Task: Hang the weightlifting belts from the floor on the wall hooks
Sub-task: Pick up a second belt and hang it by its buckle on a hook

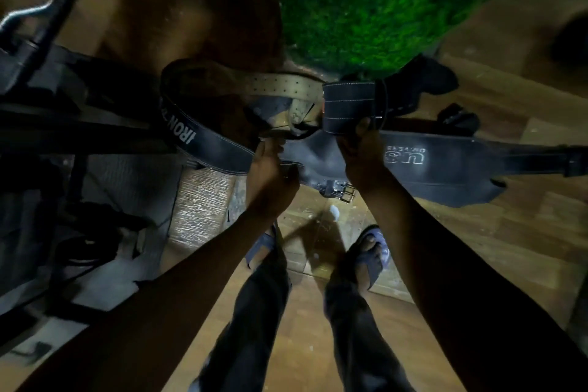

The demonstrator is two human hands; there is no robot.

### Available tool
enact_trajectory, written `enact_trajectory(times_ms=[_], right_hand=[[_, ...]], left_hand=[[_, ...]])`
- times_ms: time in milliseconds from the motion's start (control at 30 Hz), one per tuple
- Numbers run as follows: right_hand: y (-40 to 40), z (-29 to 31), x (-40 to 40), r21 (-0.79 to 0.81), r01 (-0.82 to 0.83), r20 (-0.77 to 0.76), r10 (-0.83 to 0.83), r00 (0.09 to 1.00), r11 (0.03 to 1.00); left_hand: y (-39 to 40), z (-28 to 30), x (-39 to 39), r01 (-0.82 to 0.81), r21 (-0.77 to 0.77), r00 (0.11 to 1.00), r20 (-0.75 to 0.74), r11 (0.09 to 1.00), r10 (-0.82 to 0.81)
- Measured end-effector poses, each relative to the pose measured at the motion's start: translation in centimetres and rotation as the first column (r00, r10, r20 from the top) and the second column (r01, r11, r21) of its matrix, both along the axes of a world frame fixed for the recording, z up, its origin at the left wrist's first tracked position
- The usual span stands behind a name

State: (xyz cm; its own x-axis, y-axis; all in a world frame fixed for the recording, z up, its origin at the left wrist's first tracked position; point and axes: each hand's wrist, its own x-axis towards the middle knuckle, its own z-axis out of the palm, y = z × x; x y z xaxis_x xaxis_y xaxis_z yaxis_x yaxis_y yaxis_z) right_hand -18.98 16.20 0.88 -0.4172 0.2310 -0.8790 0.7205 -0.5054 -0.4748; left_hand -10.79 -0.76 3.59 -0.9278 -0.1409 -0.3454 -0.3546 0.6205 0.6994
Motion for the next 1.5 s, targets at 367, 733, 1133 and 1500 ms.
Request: enact_trajectory(times_ms=[367, 733, 1133, 1500], right_hand=[[-1.3, 27.7, 5.8, -0.109, 0.057, -0.08, -0.066, 0.995, 0.992], [-1.9, 54.2, 9.4, 0.269, -0.539, -0.292, 0.601, 0.744, 0.798], [-4.5, 64.6, 12.3, 0.2, -0.743, -0.388, 0.748, 0.538, 0.638], [-1.2, 59.1, 10.0, 0.466, -0.866, -0.001, 0.979, 0.203, 0.181]], left_hand=[[0.7, 25.5, 0.3, 0.151, 0.01, 0.988, -0.031, 0.989, -0.15], [-2.1, 46.9, 2.1, -0.176, 0.536, 0.984, 0.091, 0.825, 0.151], [-7.7, 63.8, -5.7, -0.351, 0.922, 0.839, 0.388, -0.165, 0.381], [-11.5, 76.7, -9.9, -0.077, 0.988, 0.814, 0.138, -0.132, 0.564]])
